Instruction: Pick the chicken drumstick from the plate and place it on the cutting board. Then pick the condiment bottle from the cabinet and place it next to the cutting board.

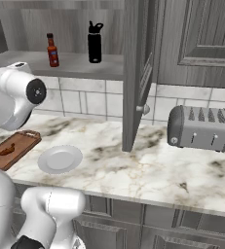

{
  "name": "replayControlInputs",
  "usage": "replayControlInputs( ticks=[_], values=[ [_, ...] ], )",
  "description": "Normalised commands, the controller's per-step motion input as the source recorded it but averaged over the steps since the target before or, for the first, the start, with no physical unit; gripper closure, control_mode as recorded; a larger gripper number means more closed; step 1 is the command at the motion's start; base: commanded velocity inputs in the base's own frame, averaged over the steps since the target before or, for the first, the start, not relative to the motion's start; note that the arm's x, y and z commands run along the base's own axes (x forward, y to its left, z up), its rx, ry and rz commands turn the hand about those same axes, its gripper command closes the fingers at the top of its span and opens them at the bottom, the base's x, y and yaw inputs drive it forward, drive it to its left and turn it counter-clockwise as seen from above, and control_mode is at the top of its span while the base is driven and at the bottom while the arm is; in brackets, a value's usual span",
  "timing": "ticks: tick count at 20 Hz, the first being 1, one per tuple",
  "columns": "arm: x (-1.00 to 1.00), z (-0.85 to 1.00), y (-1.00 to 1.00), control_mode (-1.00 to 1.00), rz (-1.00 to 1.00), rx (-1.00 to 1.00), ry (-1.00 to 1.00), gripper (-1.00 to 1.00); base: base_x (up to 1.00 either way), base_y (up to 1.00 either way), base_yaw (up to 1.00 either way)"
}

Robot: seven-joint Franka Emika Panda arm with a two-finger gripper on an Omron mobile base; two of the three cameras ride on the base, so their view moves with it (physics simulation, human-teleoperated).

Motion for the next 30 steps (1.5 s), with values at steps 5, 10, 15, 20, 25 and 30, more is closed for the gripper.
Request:
replayControlInputs(
  ticks=[5, 10, 15, 20, 25, 30],
  values=[
    [-0.01, 0.25, 0.0, -1.0, 0.0, 0.0, 0.0, -1.0, 0.0, 0.0, 0.0],
    [0.0, 0.04, -0.07, -1.0, -0.02, 0.0, 0.0, -1.0, 0.0, 0.0, 0.0],
    [0.0, 0.0, -0.14, -1.0, -0.03, 0.0, 0.0, -1.0, 0.0, 0.0, 0.0],
    [0.03, 0.0, -0.13, -1.0, -0.03, 0.0, 0.0, -1.0, 0.0, 0.0, 0.0],
    [0.17, 0.0, -0.1, -1.0, -0.04, 0.0, 0.0, -1.0, 0.0, 0.0, 0.0],
    [0.28, 0.01, -0.11, -1.0, -0.04, 0.0, 0.0, -1.0, 0.0, 0.0, 0.0]
  ],
)
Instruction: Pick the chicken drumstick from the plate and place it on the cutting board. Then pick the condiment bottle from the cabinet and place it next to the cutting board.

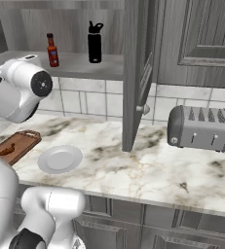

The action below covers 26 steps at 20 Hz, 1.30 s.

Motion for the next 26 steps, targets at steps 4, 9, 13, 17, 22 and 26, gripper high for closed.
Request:
replayControlInputs(
  ticks=[4, 9, 13, 17, 22, 26],
  values=[
    [0.29, 0.06, -0.14, -1.0, -0.04, 0.0, 0.0, -1.0, 0.0, 0.0, 0.0],
    [0.2, 0.19, -0.09, -1.0, -0.02, 0.0, -0.02, -1.0, 0.0, 0.0, 0.0],
    [0.12, 0.22, -0.02, -1.0, 0.0, 0.0, -0.06, -1.0, 0.0, 0.0, 0.0],
    [0.02, 0.13, 0.0, -1.0, 0.0, 0.0, -0.1, -1.0, 0.0, 0.0, 0.0],
    [0.0, 0.01, -0.03, -1.0, 0.0, 0.0, -0.13, -1.0, 0.0, 0.0, 0.0],
    [0.0, 0.0, -0.05, -1.0, 0.0, 0.0, -0.14, -1.0, 0.0, 0.0, 0.0]
  ],
)
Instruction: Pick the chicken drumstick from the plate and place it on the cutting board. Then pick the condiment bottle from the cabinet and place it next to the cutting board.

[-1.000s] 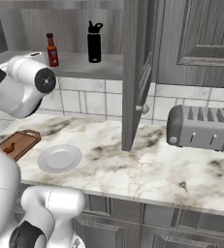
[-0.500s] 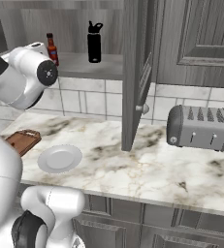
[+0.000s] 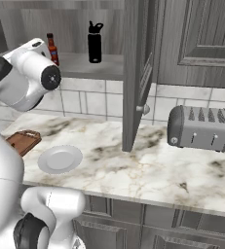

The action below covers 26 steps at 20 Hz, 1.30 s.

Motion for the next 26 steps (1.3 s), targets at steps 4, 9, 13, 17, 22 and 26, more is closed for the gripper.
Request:
replayControlInputs(
  ticks=[4, 9, 13, 17, 22, 26],
  values=[
    [0.0, 0.0, -0.07, -1.0, 0.0, 0.0, -0.07, -1.0, 0.0, 0.0, 0.0],
    [0.01, 0.0, -0.03, -1.0, 0.0, 0.02, 0.0, -1.0, 0.0, 0.0, 0.0],
    [0.07, 0.0, 0.0, -1.0, 0.0, 0.0, 0.0, -1.0, 0.0, 0.0, 0.0],
    [0.16, 0.0, -0.05, -1.0, 0.0, 0.0, 0.0, -1.0, 0.0, 0.0, 0.0],
    [0.25, 0.0, -0.13, -1.0, 0.0, 0.0, 0.0, -1.0, 0.0, 0.0, 0.0],
    [0.26, 0.0, -0.15, -1.0, 0.0, 0.0, 0.0, -1.0, 0.0, 0.0, 0.0]
  ],
)
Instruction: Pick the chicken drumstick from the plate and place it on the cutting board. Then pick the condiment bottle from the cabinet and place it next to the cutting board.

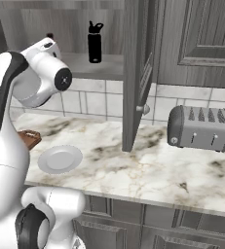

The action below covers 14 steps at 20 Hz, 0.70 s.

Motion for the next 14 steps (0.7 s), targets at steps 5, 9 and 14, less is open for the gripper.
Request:
replayControlInputs(
  ticks=[5, 9, 14],
  values=[
    [0.28, 0.0, -0.07, -1.0, 0.0, 0.0, 0.0, -1.0, 0.0, 0.0, 0.0],
    [0.23, 0.0, -0.01, -1.0, 0.0, 0.0, 0.0, -1.0, 0.0, 0.0, 0.0],
    [0.08, 0.0, 0.0, -1.0, 0.0, 0.0, 0.0, -1.0, 0.0, 0.0, 0.0]
  ],
)
